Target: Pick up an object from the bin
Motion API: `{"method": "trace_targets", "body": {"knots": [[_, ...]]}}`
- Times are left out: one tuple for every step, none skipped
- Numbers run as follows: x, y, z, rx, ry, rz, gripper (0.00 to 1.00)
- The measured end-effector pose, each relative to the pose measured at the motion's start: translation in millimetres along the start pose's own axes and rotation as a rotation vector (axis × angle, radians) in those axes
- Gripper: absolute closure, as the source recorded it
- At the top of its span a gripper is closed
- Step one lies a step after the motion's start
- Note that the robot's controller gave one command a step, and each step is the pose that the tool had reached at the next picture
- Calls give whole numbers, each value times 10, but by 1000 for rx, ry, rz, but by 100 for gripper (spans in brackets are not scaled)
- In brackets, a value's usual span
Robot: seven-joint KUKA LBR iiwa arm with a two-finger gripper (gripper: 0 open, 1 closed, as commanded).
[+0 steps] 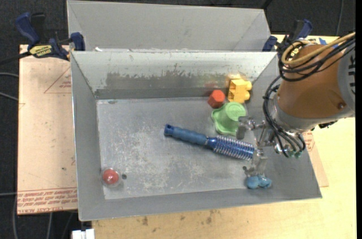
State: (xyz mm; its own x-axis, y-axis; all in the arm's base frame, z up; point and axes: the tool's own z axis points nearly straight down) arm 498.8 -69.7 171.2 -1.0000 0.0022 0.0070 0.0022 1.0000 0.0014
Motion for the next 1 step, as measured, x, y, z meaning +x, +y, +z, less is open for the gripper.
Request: {"method": "trace_targets", "body": {"knots": [[-425,-118,760,1,-17,21,0]]}}
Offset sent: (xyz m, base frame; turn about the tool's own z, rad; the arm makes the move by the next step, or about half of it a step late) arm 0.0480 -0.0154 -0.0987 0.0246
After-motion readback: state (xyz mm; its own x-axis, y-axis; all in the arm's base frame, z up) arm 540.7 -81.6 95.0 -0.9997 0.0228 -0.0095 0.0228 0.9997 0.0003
